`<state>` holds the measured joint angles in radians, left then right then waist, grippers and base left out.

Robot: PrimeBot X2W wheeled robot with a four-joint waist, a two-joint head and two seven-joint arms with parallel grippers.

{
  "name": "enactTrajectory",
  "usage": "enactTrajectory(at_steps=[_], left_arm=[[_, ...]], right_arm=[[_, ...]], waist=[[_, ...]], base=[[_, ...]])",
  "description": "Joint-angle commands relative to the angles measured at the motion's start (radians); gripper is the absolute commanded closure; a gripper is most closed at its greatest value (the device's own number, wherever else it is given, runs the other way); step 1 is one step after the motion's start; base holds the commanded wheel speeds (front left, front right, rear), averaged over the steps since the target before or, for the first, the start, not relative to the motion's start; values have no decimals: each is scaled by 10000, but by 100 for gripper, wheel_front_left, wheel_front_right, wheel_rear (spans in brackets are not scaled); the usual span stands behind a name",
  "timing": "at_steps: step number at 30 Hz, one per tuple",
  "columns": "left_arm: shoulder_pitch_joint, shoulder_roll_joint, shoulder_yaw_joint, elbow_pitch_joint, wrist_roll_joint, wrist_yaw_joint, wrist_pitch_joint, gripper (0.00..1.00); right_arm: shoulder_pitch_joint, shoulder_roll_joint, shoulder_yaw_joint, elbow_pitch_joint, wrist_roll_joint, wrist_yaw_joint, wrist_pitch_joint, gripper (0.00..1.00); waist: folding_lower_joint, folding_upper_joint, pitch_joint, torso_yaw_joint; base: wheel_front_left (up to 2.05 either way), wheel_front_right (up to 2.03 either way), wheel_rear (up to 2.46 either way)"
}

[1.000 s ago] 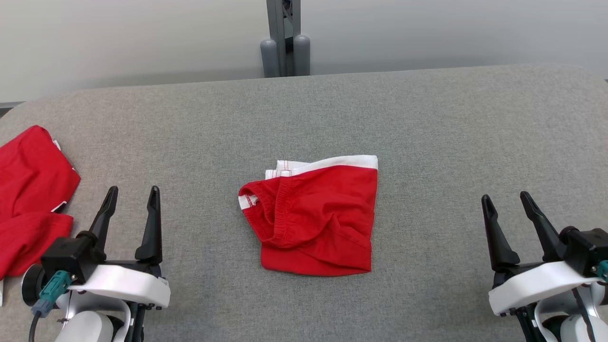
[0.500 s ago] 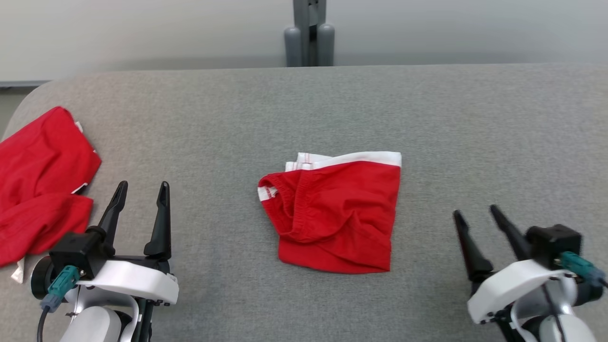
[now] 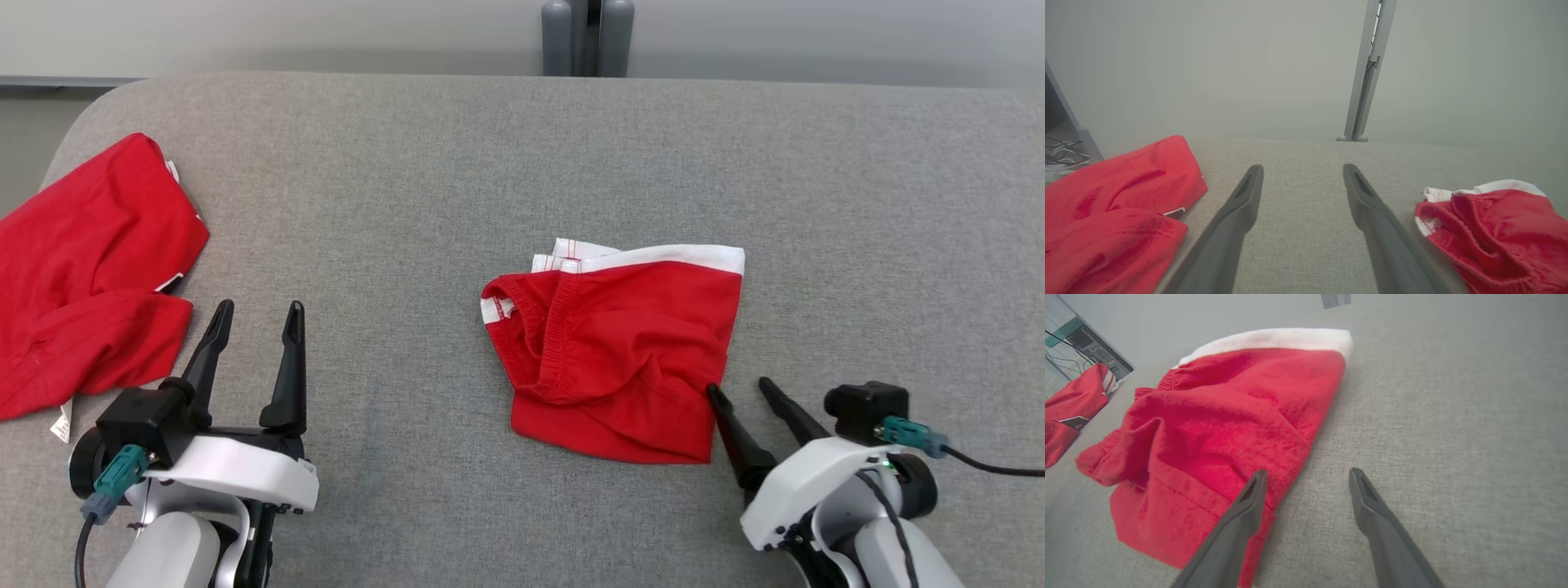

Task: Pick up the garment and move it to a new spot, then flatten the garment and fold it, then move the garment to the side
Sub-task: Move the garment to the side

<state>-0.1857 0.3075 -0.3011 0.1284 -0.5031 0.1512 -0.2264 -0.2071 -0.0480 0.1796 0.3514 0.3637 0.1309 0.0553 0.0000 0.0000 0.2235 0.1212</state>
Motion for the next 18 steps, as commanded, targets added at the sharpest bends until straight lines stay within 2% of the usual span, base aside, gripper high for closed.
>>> enactTrajectory(at_steps=[1,10,11,12,13,18], left_arm=[[-186,35,13,43,22,-26,-46,0],[-382,81,11,101,22,-52,-97,0],[-413,86,0,108,18,-62,-99,0],[-435,97,-4,112,14,-71,-100,0],[-452,104,-8,118,12,-62,-102,0],[-536,132,-4,110,-7,-51,-106,0]], right_arm=[[-279,-46,284,441,284,-2,-190,0],[-790,-27,1726,1555,1160,-2,-667,0],[-835,-19,1893,1649,1254,-2,-685,50],[-881,-19,2012,1732,1320,-2,-717,69],[-933,-18,2119,1806,1370,-2,-769,100],[-1188,-44,2195,2013,1151,-3,-1118,100]], waist=[[0,0,92,24],[0,0,306,-100],[0,0,325,-119],[0,0,343,-142],[0,0,360,-163],[0,0,438,-265]], base=[[0,0,0],[0,0,0],[0,0,0],[0,0,0],[0,0,0],[0,0,0]])
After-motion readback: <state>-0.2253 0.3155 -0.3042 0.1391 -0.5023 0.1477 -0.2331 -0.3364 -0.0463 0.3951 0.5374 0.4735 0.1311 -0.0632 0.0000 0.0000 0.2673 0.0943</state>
